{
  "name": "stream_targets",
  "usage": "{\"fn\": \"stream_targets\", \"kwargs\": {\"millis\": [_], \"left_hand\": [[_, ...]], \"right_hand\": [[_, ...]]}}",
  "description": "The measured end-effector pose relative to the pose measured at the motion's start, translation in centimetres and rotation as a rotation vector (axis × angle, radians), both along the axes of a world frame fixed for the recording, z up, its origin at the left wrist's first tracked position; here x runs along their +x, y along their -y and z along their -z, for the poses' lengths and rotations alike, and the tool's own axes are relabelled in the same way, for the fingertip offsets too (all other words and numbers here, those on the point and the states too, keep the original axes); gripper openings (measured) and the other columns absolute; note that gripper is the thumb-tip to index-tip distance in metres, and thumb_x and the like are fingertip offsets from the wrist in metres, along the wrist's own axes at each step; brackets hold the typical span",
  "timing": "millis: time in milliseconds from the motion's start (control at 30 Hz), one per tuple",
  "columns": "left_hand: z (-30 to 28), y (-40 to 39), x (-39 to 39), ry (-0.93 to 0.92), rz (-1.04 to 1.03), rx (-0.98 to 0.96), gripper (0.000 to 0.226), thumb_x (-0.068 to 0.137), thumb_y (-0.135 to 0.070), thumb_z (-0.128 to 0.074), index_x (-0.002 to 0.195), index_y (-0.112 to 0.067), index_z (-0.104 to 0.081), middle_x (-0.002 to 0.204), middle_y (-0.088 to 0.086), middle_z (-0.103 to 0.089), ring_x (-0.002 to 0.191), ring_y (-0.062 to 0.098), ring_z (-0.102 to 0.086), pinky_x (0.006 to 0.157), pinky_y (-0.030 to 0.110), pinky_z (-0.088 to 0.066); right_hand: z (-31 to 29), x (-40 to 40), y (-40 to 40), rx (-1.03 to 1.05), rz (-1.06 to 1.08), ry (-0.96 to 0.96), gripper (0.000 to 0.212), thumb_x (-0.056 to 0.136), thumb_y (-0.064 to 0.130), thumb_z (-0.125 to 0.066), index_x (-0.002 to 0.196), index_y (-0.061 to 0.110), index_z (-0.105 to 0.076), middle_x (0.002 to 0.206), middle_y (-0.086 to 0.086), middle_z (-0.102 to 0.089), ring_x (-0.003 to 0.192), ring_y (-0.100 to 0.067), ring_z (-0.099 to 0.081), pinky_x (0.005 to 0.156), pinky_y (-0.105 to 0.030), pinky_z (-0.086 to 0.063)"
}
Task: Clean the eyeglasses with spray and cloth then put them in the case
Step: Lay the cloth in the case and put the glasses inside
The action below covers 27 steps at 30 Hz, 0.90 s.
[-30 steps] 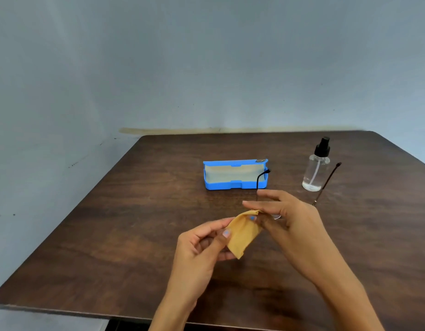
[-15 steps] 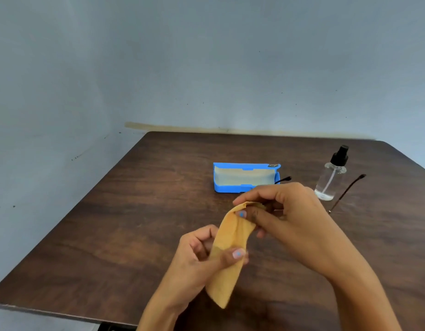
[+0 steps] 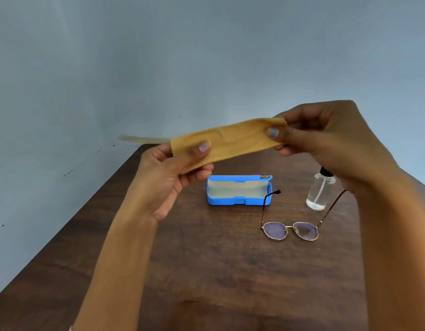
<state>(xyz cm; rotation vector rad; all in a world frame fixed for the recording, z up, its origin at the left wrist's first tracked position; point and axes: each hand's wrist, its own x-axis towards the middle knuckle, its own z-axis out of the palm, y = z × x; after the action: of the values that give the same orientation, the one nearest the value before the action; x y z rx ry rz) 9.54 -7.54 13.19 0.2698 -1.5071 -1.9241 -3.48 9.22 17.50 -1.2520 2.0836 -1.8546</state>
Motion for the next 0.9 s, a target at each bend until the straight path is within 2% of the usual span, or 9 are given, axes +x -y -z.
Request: {"fn": "stream_targets", "kwargs": {"millis": [100, 233, 333, 400, 567, 667, 733, 800, 900], "left_hand": [[-0.3, 0.8, -1.2, 0.071, -0.003, 0.004, 0.009, 0.070, -0.009, -0.069, 0.078, -0.006, -0.068, 0.059, 0.001, -0.068, 0.050, 0.009, -0.064, 0.049, 0.017, -0.053], [1.5, 1.7, -3.9, 0.275, -0.005, 0.030, 0.005, 0.078, -0.002, -0.068, 0.082, 0.001, -0.067, 0.065, 0.006, -0.066, 0.045, 0.009, -0.061, 0.048, 0.016, -0.053], [3.8, 2.4, -5.3, 0.398, 0.023, 0.049, 0.003, 0.079, 0.000, -0.068, 0.080, 0.001, -0.065, 0.070, 0.010, -0.063, 0.046, 0.008, -0.062, 0.048, 0.015, -0.053], [5.3, 2.7, -6.1, 0.451, 0.036, 0.091, 0.004, 0.079, 0.002, -0.068, 0.080, 0.001, -0.064, 0.073, 0.010, -0.063, 0.054, 0.012, -0.064, 0.048, 0.017, -0.054], [8.9, 3.1, -7.9, 0.622, 0.038, 0.113, 0.011, 0.076, 0.006, -0.070, 0.082, 0.002, -0.062, 0.086, 0.013, -0.064, 0.069, 0.016, -0.063, 0.048, 0.021, -0.056], [10.4, 3.9, -8.6, 0.732, -0.034, 0.079, 0.023, 0.070, -0.004, -0.079, 0.087, -0.005, -0.063, 0.101, 0.012, -0.064, 0.076, 0.016, -0.067, 0.058, 0.024, -0.058], [10.9, 4.2, -9.0, 0.773, -0.115, 0.017, 0.024, 0.068, -0.014, -0.082, 0.084, -0.010, -0.064, 0.096, 0.007, -0.065, 0.069, 0.013, -0.064, 0.062, 0.025, -0.057], [11.3, 4.4, -9.5, 0.771, -0.215, -0.081, 0.028, 0.066, -0.025, -0.084, 0.084, -0.011, -0.067, 0.089, 0.002, -0.065, 0.062, 0.011, -0.056, 0.054, 0.024, -0.049], [11.6, 4.4, -10.2, 0.746, -0.311, -0.170, 0.030, 0.065, -0.032, -0.083, 0.076, -0.010, -0.067, 0.083, -0.002, -0.061, 0.075, 0.012, -0.053, 0.061, 0.025, -0.041]], "right_hand": [[-0.2, -1.8, 0.5, 0.063, 0.023, 0.072, 0.008, 0.078, 0.004, -0.072, 0.083, 0.009, -0.070, 0.065, -0.005, -0.068, 0.054, -0.007, -0.063, 0.057, -0.016, -0.055], [2.2, -4.7, 2.0, 0.244, 0.146, 0.185, 0.009, 0.076, 0.010, -0.076, 0.076, 0.004, -0.069, 0.048, -0.002, -0.063, 0.043, -0.004, -0.058, 0.046, -0.013, -0.050], [5.2, -6.1, 2.5, 0.396, 0.183, 0.292, 0.011, 0.076, 0.009, -0.076, 0.071, 0.003, -0.068, 0.048, -0.005, -0.061, 0.041, -0.007, -0.056, 0.040, -0.013, -0.046], [7.0, -6.9, 2.7, 0.443, 0.191, 0.376, 0.011, 0.077, 0.004, -0.074, 0.071, 0.001, -0.066, 0.050, -0.007, -0.060, 0.039, -0.007, -0.055, 0.038, -0.014, -0.046], [11.3, -8.8, 3.7, 0.598, 0.264, 0.478, 0.010, 0.080, 0.000, -0.070, 0.088, -0.005, -0.069, 0.073, -0.015, -0.066, 0.040, -0.008, -0.056, 0.042, -0.020, -0.051], [13.2, -9.3, 4.2, 0.625, 0.279, 0.525, 0.010, 0.078, 0.004, -0.073, 0.085, 0.000, -0.068, 0.071, -0.011, -0.062, 0.052, -0.013, -0.055, 0.047, -0.023, -0.054], [14.0, -9.8, 4.3, 0.611, 0.302, 0.527, 0.011, 0.075, 0.008, -0.077, 0.080, 0.002, -0.069, 0.068, -0.010, -0.060, 0.057, -0.016, -0.056, 0.056, -0.028, -0.057], [14.7, -10.1, 4.6, 0.574, 0.333, 0.516, 0.012, 0.075, 0.013, -0.078, 0.077, 0.003, -0.072, 0.068, -0.010, -0.061, 0.061, -0.018, -0.057, 0.065, -0.033, -0.058], [15.3, -10.1, 4.9, 0.473, 0.351, 0.511, 0.011, 0.076, 0.016, -0.077, 0.074, 0.006, -0.072, 0.068, -0.007, -0.059, 0.066, -0.018, -0.053, 0.061, -0.028, -0.053]]}}
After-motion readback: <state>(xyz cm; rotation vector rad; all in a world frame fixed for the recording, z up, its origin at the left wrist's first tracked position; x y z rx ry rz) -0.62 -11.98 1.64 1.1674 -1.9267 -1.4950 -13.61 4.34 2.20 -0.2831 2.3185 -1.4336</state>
